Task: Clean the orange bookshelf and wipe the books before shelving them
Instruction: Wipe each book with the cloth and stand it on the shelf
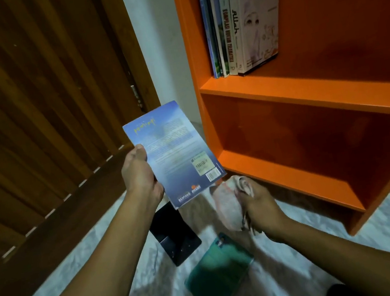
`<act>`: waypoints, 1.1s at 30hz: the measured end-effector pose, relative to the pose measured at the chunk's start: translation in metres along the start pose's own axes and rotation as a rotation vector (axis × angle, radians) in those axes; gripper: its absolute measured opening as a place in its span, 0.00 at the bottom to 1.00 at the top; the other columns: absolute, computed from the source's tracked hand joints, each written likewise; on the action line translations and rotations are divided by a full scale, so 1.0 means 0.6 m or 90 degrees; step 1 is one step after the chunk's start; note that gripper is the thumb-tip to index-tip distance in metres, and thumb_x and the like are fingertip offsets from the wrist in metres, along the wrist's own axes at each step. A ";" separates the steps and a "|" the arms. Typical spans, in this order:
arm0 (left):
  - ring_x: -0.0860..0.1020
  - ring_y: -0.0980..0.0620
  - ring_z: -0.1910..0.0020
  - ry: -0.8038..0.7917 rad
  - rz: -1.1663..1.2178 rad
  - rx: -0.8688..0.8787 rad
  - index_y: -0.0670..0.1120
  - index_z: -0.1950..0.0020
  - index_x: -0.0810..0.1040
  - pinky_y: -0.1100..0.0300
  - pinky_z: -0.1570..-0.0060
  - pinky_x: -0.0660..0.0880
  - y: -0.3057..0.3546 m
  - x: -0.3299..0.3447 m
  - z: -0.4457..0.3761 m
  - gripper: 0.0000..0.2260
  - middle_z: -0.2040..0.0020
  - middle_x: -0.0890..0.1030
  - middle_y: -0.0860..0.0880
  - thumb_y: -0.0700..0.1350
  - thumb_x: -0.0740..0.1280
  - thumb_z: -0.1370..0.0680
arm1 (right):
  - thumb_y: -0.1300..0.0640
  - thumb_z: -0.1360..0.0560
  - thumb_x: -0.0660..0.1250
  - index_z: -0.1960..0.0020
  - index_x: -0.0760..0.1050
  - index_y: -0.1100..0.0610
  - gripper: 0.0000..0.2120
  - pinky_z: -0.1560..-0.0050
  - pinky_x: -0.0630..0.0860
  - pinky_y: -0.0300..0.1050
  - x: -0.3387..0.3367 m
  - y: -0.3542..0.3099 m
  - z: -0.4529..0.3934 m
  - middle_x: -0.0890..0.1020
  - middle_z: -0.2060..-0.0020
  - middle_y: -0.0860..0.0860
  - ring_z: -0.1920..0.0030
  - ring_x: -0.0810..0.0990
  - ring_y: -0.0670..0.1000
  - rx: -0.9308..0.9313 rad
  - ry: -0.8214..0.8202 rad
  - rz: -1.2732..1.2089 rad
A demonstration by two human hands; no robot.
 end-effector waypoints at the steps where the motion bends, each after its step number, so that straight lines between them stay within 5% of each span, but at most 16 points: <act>1: 0.84 0.38 0.47 -0.004 -0.014 -0.001 0.45 0.41 0.78 0.29 0.45 0.76 -0.005 0.000 0.002 0.09 0.46 0.86 0.43 0.48 0.62 0.16 | 0.61 0.17 0.59 0.43 0.77 0.59 0.09 0.55 0.81 0.41 -0.009 0.006 -0.009 0.85 0.51 0.56 0.56 0.85 0.46 0.044 0.035 -0.072; 5: 0.82 0.34 0.43 -0.024 -0.084 -0.020 0.44 0.44 0.78 0.28 0.44 0.75 -0.041 0.011 0.021 0.08 0.44 0.84 0.40 0.47 0.63 0.17 | 0.54 0.16 0.58 0.38 0.77 0.60 0.14 0.40 0.77 0.65 -0.012 0.012 -0.027 0.85 0.46 0.60 0.46 0.84 0.63 0.205 0.047 -0.304; 10: 0.83 0.43 0.50 0.024 -0.194 0.049 0.43 0.39 0.77 0.49 0.50 0.81 -0.053 0.015 0.028 0.10 0.44 0.84 0.41 0.45 0.62 0.16 | 0.63 0.21 0.65 0.37 0.77 0.64 0.13 0.36 0.74 0.64 0.017 0.012 -0.007 0.83 0.43 0.63 0.42 0.82 0.64 0.255 -0.081 -0.325; 12: 0.80 0.45 0.45 0.022 -0.290 0.114 0.46 0.31 0.71 0.50 0.45 0.76 -0.049 0.015 0.030 0.14 0.37 0.80 0.43 0.46 0.62 0.16 | 0.65 0.22 0.66 0.38 0.78 0.64 0.13 0.37 0.75 0.64 0.020 0.008 -0.008 0.83 0.44 0.62 0.42 0.82 0.64 0.229 -0.083 -0.314; 15: 0.55 0.42 0.20 -0.019 -0.568 0.251 0.50 0.19 0.53 0.42 0.23 0.56 -0.047 0.031 0.038 0.30 0.19 0.56 0.43 0.51 0.63 0.17 | 0.67 0.21 0.64 0.39 0.78 0.62 0.11 0.44 0.81 0.58 0.020 -0.011 -0.012 0.85 0.46 0.60 0.47 0.85 0.60 0.162 -0.047 -0.273; 17: 0.42 0.44 0.19 -0.080 -0.638 0.306 0.56 0.18 0.47 0.38 0.23 0.46 -0.054 0.053 0.054 0.35 0.17 0.44 0.47 0.57 0.63 0.19 | 0.67 0.20 0.63 0.39 0.78 0.60 0.12 0.45 0.81 0.56 0.020 -0.025 -0.013 0.85 0.46 0.57 0.48 0.85 0.57 0.097 -0.028 -0.210; 19: 0.47 0.44 0.19 -0.181 -0.605 0.306 0.65 0.20 0.43 0.38 0.23 0.54 -0.069 0.076 0.067 0.38 0.17 0.46 0.50 0.64 0.63 0.22 | 0.65 0.20 0.63 0.36 0.76 0.55 0.14 0.42 0.80 0.57 0.020 -0.035 -0.012 0.85 0.45 0.53 0.46 0.85 0.53 0.030 -0.012 -0.124; 21: 0.63 0.42 0.22 -0.206 -0.575 0.262 0.74 0.25 0.40 0.40 0.30 0.69 -0.083 0.086 0.075 0.40 0.18 0.54 0.51 0.69 0.64 0.28 | 0.62 0.20 0.65 0.34 0.73 0.50 0.16 0.42 0.80 0.52 0.019 -0.043 -0.006 0.83 0.43 0.48 0.44 0.83 0.48 -0.029 0.016 -0.034; 24: 0.79 0.53 0.40 -0.181 -0.513 0.248 0.68 0.22 0.40 0.51 0.42 0.80 -0.083 0.092 0.079 0.42 0.22 0.64 0.53 0.58 0.68 0.23 | 0.57 0.21 0.66 0.35 0.72 0.47 0.16 0.53 0.79 0.44 0.022 -0.049 0.006 0.81 0.47 0.43 0.50 0.81 0.46 -0.091 0.030 0.086; 28: 0.81 0.53 0.46 -0.150 -0.409 0.273 0.61 0.19 0.48 0.51 0.47 0.82 -0.075 0.088 0.078 0.38 0.30 0.75 0.49 0.39 0.65 0.20 | 0.57 0.22 0.68 0.37 0.71 0.42 0.17 0.54 0.72 0.38 0.035 -0.054 0.019 0.79 0.48 0.42 0.51 0.76 0.43 -0.189 0.018 0.251; 31: 0.81 0.47 0.43 -0.082 -0.352 0.246 0.57 0.23 0.61 0.47 0.44 0.80 -0.069 0.068 0.067 0.31 0.37 0.79 0.48 0.34 0.61 0.23 | 0.70 0.30 0.65 0.38 0.76 0.51 0.24 0.49 0.67 0.30 0.040 -0.060 0.014 0.78 0.47 0.45 0.47 0.75 0.44 -0.283 0.000 0.338; 33: 0.81 0.46 0.40 -0.074 -0.320 0.222 0.57 0.26 0.66 0.42 0.41 0.79 -0.071 0.055 0.054 0.28 0.36 0.80 0.47 0.35 0.60 0.23 | 0.75 0.33 0.62 0.44 0.78 0.57 0.23 0.53 0.69 0.30 0.029 -0.061 0.006 0.79 0.52 0.47 0.54 0.76 0.42 -0.270 -0.001 0.305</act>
Point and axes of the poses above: each hand's wrist, its own z-axis away from the middle knuckle, its own x-axis out of the palm, y = z × x, the point moved 7 cm from there along -z, towards the middle knuckle
